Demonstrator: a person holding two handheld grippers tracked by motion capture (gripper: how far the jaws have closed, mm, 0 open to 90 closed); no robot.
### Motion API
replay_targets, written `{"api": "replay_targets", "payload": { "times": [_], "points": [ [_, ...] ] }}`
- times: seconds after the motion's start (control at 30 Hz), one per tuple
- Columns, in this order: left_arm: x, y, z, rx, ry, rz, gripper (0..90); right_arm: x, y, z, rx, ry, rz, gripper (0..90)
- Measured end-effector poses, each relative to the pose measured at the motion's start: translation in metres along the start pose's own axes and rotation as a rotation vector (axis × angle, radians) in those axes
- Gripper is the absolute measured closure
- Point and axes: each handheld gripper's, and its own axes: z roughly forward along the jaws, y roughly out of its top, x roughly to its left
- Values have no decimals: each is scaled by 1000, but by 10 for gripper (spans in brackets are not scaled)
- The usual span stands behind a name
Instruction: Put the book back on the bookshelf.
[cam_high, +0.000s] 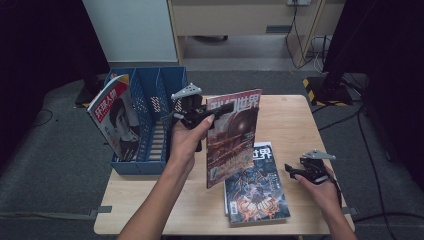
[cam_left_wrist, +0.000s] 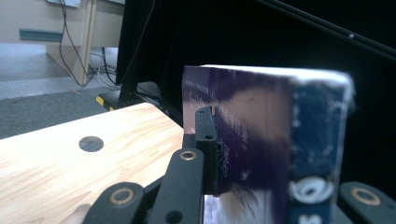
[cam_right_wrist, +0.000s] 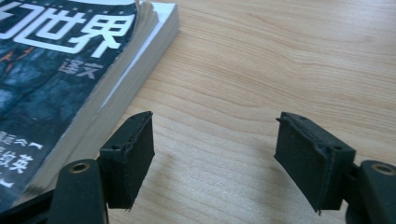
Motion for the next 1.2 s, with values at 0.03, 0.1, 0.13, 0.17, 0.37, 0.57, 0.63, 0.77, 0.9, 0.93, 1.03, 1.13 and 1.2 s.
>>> {"api": "replay_targets", "payload": {
  "times": [0.03, 0.1, 0.13, 0.17, 0.37, 0.57, 0.63, 0.77, 0.9, 0.93, 1.03, 1.13, 1.2],
  "points": [
    [0, 1, -2, -4, 3, 1, 837, 0, 0, 0, -1, -3, 3, 274],
    [1, 3, -5, -8, 8, 1, 836, -1, -1, 0, -1, -6, 7, 266],
    [2, 4, -9, -14, 12, 1, 837, -2, -1, 1, 2, -12, 4, 257],
    [2, 4, -9, -14, 12, 1, 837, -2, -1, 1, 2, -12, 4, 257],
    [6, 8, -20, -32, 31, 0, 836, -3, -3, 3, 10, -20, 5, 247],
    [8, 12, -28, -44, 41, 1, 836, -3, -4, 4, 19, -34, 5, 231],
    [8, 13, -31, -47, 42, 2, 837, -3, -5, 5, 23, -40, 7, 222],
    [9, 17, -36, -57, 52, 7, 837, -3, -5, 6, 24, -52, 8, 208],
    [9, 20, -42, -65, 60, 10, 836, -3, -5, 6, 25, -54, 10, 201],
    [9, 20, -42, -65, 60, 10, 836, -3, -5, 6, 25, -54, 10, 201],
    [10, 23, -47, -75, 66, 9, 836, -2, -5, 6, 32, -57, 3, 190],
    [10, 23, -49, -78, 69, 8, 836, -2, -5, 7, 32, -62, -6, 182],
    [11, 24, -51, -82, 72, 6, 837, -2, -6, 7, 35, -64, -9, 177]
  ]
}}
